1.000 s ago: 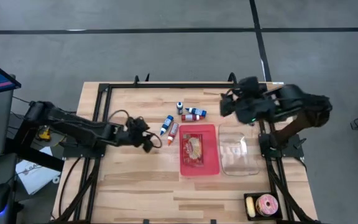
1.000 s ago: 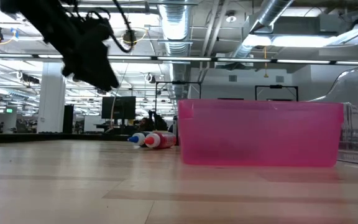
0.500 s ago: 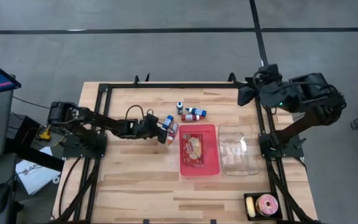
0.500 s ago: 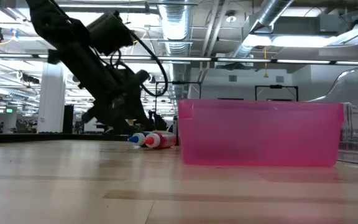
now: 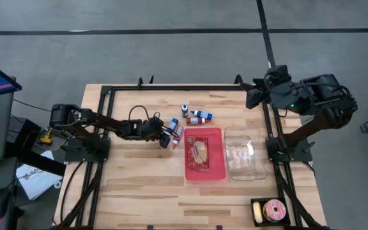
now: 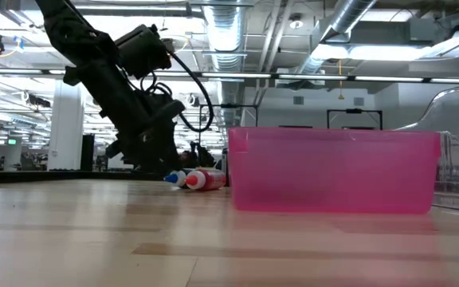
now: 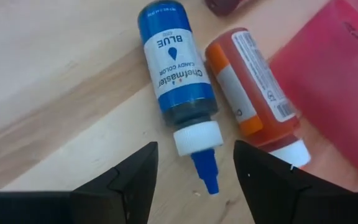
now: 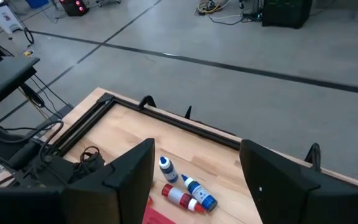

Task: Pick & Place Food Item
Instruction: Put the bottom blue food coloring bottle into the transparent bin

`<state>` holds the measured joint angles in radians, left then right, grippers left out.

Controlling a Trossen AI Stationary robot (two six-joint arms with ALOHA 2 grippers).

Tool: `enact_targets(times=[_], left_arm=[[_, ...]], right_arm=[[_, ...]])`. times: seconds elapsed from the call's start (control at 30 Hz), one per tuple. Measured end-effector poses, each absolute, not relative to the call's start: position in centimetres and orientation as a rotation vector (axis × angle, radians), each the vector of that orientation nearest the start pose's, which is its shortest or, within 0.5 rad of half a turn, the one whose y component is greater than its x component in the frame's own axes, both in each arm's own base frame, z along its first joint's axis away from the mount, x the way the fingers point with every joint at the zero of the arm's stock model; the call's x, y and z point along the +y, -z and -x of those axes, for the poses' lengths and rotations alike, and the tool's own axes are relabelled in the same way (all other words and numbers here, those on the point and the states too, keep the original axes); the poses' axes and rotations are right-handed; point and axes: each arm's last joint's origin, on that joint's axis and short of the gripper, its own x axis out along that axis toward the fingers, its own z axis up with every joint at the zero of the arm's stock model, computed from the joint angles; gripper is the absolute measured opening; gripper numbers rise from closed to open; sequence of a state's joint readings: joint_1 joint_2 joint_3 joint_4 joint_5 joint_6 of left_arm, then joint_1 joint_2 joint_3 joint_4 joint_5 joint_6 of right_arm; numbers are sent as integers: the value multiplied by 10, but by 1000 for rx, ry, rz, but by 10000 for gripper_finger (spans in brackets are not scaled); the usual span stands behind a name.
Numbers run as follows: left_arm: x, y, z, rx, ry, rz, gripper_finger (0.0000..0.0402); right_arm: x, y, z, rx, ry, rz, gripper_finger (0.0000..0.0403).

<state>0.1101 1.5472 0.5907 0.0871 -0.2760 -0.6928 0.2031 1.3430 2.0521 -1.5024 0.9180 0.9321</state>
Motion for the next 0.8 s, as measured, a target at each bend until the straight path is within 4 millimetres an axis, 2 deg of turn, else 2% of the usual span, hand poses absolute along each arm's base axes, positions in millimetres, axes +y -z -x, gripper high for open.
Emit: enact_targets(times=[0.27,0.57,0.67,0.8], left_arm=[[38,-110,-268,740,-684,563,204],[42,-110,-271,680,-720,590,187],[46,-110,-269,683,-741,589,168],[49,-110,-269,673,-760,614,114]], right_arm=[[12,-507,-170,283,901,-454,228],[12,-507,-171,287,880,-472,228],[12,-507,-171,287,880,-472,228],[12,-507,-171,288,880,-471,228]])
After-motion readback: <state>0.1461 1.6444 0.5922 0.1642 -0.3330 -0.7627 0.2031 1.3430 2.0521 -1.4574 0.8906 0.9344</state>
